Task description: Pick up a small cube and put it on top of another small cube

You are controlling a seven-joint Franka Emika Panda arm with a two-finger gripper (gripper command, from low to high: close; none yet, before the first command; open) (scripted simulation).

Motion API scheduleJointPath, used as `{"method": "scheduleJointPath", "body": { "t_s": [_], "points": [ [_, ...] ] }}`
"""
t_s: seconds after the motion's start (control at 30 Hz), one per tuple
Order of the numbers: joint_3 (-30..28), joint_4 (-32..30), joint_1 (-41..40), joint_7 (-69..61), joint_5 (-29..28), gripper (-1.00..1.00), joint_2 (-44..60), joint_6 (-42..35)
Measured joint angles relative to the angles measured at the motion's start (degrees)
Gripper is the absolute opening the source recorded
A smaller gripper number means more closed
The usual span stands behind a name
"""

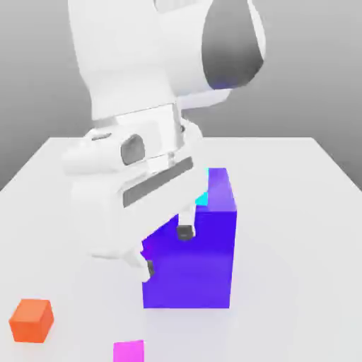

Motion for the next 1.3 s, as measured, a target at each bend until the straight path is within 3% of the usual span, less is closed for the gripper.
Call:
{"method": "scheduleJointPath", "body": {
  "t_s": [0.23,0.5,0.63,0.67,0.9,1.03,1.3],
  "points": [
    [1.40,-0.28,-2.33,-14.95,0.67,0.00,8.58,3.11],
    [1.91,-0.99,-4.59,-28.49,-3.71,0.00,16.75,7.69],
    [5.72,0.55,-7.80,-33.10,-0.53,0.00,24.01,12.96],
    [7.06,1.05,-8.90,-34.06,0.66,-1.00,26.00,14.41],
    [7.32,1.15,-9.11,-34.27,0.86,-1.00,26.40,14.61],
    [3.13,-0.66,-5.85,-30.66,-3.98,-1.00,19.32,9.44],
    [6.75,9.37,7.47,-15.71,-8.72,-1.00,20.68,1.70]
  ]
}}
